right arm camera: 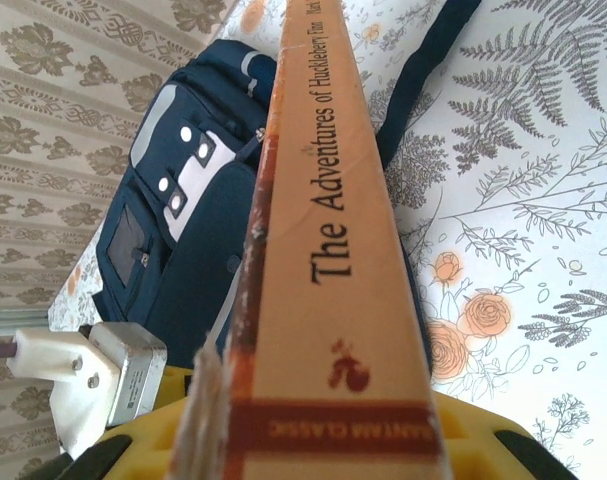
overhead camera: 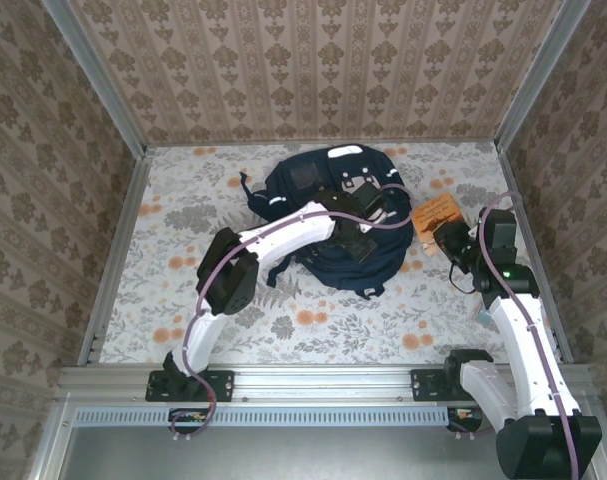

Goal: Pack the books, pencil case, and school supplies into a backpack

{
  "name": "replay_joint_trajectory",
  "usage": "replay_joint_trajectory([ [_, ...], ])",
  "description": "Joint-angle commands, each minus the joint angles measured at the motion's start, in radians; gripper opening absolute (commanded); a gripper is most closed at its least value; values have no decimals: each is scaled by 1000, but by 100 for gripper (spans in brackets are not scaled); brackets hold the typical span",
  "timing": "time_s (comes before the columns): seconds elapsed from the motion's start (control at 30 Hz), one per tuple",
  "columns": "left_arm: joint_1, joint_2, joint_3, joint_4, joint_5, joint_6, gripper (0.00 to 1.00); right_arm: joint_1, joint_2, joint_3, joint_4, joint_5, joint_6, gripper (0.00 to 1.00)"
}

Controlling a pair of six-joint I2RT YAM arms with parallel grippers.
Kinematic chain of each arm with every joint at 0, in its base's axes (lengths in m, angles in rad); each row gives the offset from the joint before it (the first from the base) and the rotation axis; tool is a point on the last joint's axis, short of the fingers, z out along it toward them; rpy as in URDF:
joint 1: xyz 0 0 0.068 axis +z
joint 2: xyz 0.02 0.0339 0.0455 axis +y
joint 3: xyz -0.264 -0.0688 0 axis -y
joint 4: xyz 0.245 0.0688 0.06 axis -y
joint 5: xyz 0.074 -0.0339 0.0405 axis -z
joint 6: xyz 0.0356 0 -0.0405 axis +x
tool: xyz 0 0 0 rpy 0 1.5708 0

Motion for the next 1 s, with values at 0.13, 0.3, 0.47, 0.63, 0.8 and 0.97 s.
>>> replay_joint_trajectory([
  [0.13, 2, 52, 83, -75, -57, 73, 68, -7, -8, -8, 55, -47, 5, 25],
  [0.3, 3, 60, 102, -74, -94, 81, 50, -7, -8, -9, 56, -51, 9, 26],
  [0.47, 3, 38, 118, -68, -132, 75, 27, -6, -16, 1, 40, -44, -1, 26],
  [0.63, 1, -29, 113, -36, -186, 79, 15, -6, -34, 23, -8, -4, -29, 26],
  [0.8, 1, -117, 83, 44, -278, 88, 10, -7, -80, 45, -83, 60, -61, 27],
  [0.97, 2, -198, 32, 167, -336, 88, 8, -6, -113, 46, -99, 39, -78, 27],
])
